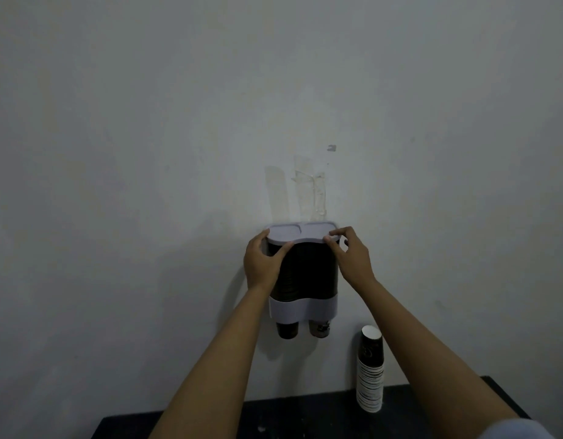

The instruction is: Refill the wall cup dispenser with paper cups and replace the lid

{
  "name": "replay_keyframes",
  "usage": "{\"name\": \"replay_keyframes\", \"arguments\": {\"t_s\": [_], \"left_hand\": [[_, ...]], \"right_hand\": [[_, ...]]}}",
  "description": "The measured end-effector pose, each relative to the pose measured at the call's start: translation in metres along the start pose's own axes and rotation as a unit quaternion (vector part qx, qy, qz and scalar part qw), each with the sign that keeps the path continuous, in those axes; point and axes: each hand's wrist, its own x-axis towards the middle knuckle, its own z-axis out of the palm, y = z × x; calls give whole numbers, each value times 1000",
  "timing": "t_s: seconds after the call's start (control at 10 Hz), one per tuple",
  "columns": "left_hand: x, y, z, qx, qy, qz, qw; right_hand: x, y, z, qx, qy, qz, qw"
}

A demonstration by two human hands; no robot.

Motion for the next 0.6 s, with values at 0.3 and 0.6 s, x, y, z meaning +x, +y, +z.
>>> {"name": "replay_keyframes", "arguments": {"t_s": [0.3,0.6], "left_hand": [[16,22,-24,137,-144,-20,980],[22,49,-42,217,-141,45,965]], "right_hand": [[7,-22,-6,-98,-81,95,987],[1,-71,-28,-206,-64,9,976]]}}
